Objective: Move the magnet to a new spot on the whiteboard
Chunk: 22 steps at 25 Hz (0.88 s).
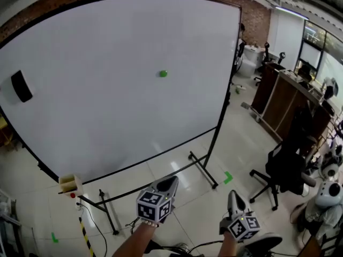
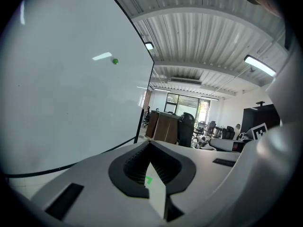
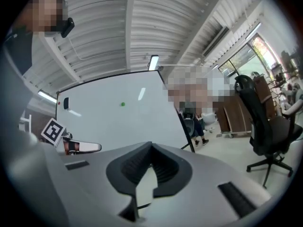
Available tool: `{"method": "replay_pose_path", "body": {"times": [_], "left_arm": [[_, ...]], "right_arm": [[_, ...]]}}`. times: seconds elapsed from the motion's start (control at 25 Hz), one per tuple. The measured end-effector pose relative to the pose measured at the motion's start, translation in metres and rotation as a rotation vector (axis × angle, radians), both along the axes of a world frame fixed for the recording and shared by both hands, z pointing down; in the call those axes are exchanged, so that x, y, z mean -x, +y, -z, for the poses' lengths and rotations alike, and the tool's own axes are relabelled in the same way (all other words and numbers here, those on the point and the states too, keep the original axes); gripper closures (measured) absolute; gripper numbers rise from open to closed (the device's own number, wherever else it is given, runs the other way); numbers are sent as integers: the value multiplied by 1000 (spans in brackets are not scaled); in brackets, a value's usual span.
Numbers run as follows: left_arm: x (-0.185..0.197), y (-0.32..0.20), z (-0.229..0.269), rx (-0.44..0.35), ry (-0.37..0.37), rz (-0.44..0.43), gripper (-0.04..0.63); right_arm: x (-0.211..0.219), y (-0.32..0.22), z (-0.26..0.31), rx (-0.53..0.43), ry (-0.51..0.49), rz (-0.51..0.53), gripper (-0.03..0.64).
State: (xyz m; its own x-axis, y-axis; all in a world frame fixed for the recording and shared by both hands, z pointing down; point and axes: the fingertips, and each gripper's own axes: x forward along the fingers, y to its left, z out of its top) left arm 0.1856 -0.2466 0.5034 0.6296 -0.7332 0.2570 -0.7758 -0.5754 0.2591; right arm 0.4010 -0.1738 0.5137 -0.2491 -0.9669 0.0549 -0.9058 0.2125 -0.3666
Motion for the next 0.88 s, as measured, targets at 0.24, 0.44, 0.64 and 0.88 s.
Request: {"method": "replay_pose_path", "body": {"times": [0.24, 0.44, 0.64, 0.88], "left_arm": [[4, 23, -10, 20, -33, 8, 598], [13, 37, -7, 5, -28, -17, 599], [61, 52, -5, -13, 0, -32, 599], [142, 90, -7, -6, 23, -65, 598]], "right_arm": [[9, 17, -10, 3, -44, 28, 614], [30, 36, -12, 1, -55, 35, 614], [85, 53, -1, -20, -11, 47, 614], [191, 93, 11, -9, 63, 66, 614]]}}
